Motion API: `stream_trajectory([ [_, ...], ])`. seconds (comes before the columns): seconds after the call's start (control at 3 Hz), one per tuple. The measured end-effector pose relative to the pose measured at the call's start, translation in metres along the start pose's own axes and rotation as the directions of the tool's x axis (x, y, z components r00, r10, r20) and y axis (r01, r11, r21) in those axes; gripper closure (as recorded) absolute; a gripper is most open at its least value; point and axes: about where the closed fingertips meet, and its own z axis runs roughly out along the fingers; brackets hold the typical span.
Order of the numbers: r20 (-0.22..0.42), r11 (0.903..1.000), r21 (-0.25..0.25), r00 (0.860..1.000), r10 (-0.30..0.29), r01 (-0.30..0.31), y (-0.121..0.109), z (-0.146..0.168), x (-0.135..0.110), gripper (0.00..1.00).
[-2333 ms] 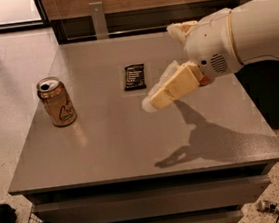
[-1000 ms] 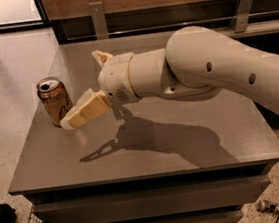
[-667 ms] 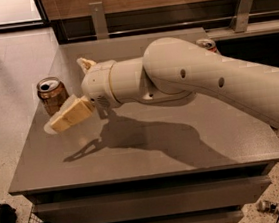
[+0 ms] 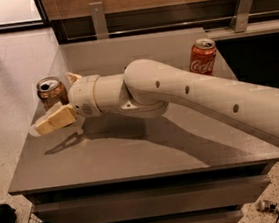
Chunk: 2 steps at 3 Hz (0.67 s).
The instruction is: Pick orange can
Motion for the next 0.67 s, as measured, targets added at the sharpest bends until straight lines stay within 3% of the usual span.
stream_trajectory([
  [0.33, 0.054, 0.9995, -0.020, 0.998, 0.028, -0.027, 0.0003, 0.0149, 0.0092, 0.24],
  [0.67, 0.056, 0.9992, -0.026, 0.998, 0.030, -0.029, 0.0023, 0.0175, 0.0102, 0.47],
])
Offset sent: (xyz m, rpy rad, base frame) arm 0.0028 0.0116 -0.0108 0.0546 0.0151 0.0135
